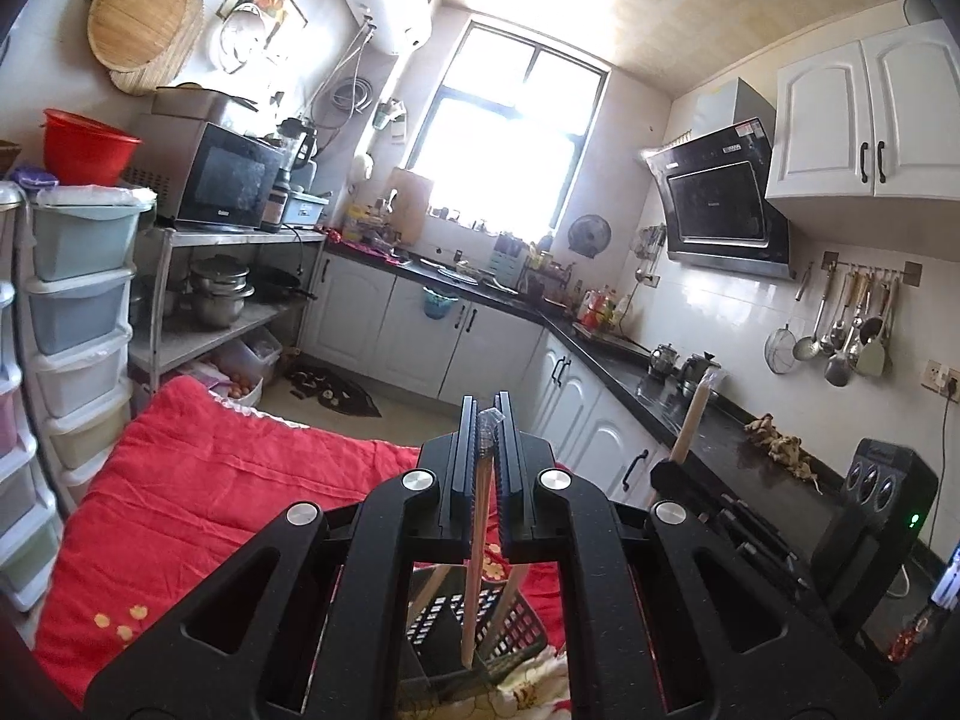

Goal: Organize utensils
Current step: 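Lower the held chopsticks into the caddy with both tools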

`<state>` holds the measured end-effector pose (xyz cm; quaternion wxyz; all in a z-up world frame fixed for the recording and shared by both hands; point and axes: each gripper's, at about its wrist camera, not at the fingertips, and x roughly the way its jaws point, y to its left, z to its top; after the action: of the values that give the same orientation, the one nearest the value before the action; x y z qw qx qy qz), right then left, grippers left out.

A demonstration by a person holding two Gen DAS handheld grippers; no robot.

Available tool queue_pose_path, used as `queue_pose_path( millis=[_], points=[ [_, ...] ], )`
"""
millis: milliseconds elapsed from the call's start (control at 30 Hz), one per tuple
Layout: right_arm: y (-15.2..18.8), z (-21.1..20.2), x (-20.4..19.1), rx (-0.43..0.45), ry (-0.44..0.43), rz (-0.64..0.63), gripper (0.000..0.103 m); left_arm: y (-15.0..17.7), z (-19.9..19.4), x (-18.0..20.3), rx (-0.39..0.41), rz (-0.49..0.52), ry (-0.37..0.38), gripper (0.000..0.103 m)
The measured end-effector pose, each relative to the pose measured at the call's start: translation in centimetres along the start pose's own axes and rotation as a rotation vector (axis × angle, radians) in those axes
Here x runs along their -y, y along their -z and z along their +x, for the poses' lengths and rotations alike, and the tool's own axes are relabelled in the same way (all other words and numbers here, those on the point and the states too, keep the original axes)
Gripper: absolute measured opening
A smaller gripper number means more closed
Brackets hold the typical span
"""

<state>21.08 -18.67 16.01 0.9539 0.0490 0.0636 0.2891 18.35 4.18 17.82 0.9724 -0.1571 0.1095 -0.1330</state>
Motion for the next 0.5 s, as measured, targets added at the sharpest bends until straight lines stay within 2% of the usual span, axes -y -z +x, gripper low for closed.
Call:
queue_pose_path(
  millis=[500],
  points=[
    [2.7,3.5,1.0,0.029,0.047,0.021,0.011,2.4,2.7,-2.5,-0.017,-0.050,-0.044,0.003]
  ],
)
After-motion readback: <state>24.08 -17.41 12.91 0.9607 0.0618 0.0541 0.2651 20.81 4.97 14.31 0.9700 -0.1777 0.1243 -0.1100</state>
